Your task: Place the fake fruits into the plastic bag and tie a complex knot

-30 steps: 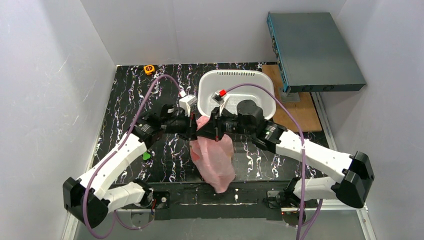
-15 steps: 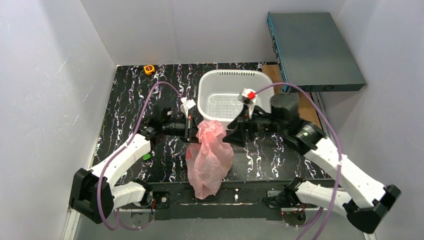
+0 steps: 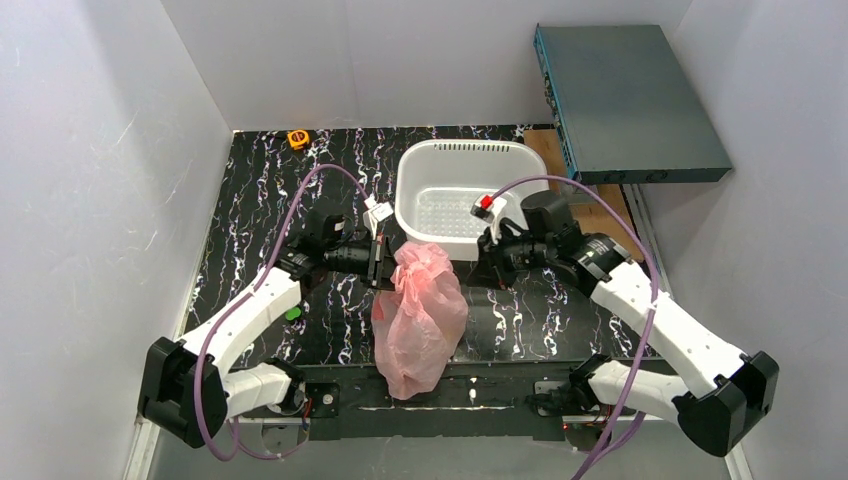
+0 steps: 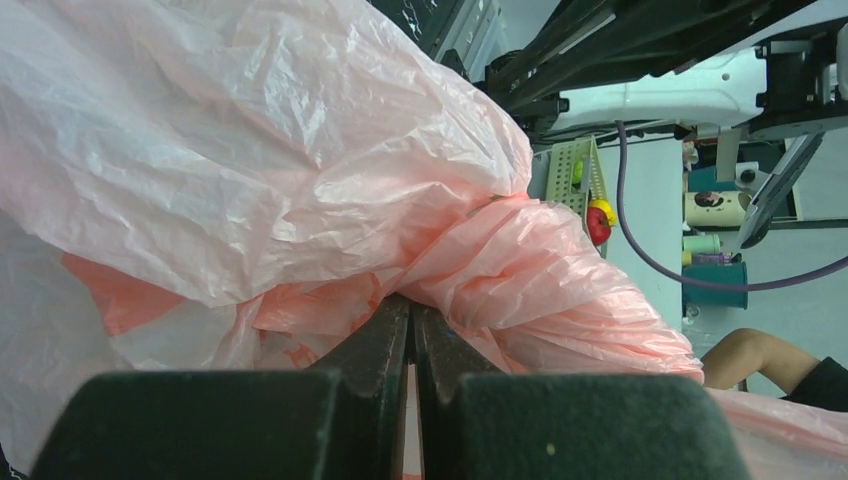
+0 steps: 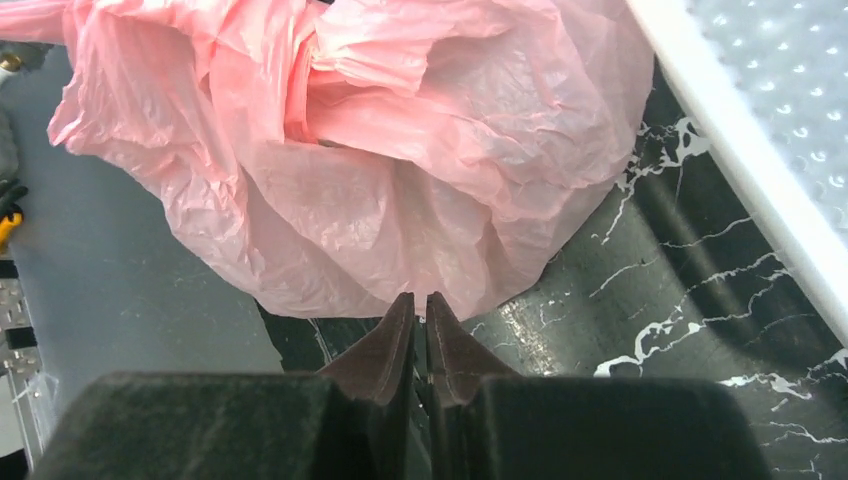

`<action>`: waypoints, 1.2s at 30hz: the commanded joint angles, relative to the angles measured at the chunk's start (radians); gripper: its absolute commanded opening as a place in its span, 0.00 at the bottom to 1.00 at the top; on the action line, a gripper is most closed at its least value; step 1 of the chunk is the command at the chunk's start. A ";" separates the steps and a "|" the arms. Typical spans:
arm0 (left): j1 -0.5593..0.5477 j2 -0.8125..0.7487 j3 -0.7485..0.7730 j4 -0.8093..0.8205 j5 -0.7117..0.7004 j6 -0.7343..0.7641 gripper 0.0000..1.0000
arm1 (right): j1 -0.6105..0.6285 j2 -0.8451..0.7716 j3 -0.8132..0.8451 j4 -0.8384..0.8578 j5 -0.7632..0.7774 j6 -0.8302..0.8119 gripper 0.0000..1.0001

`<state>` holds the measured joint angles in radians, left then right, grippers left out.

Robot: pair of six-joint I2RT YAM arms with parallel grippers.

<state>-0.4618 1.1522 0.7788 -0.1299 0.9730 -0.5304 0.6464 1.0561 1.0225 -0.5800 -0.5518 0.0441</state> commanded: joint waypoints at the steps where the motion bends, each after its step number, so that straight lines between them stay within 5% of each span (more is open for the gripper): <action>1: 0.003 -0.042 0.020 -0.038 0.035 0.038 0.00 | 0.077 0.014 0.010 0.142 0.087 -0.010 0.16; 7: 0.002 -0.022 0.016 -0.003 0.025 0.024 0.00 | 0.149 0.132 -0.005 0.257 0.001 0.080 0.48; 17: -0.020 0.011 -0.019 0.119 0.082 -0.056 0.00 | 0.228 0.296 0.080 0.420 -0.062 0.230 0.67; 28: -0.071 0.083 -0.078 0.374 0.140 -0.161 0.00 | 0.266 0.349 0.159 0.448 -0.073 0.215 0.76; 36: -0.068 0.061 -0.052 0.294 0.122 -0.105 0.00 | 0.202 0.194 0.098 0.275 -0.089 0.057 0.79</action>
<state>-0.5240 1.2343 0.7128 0.1749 1.0756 -0.6628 0.8875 1.3808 1.1267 -0.2539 -0.6022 0.2066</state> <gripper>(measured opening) 0.010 0.787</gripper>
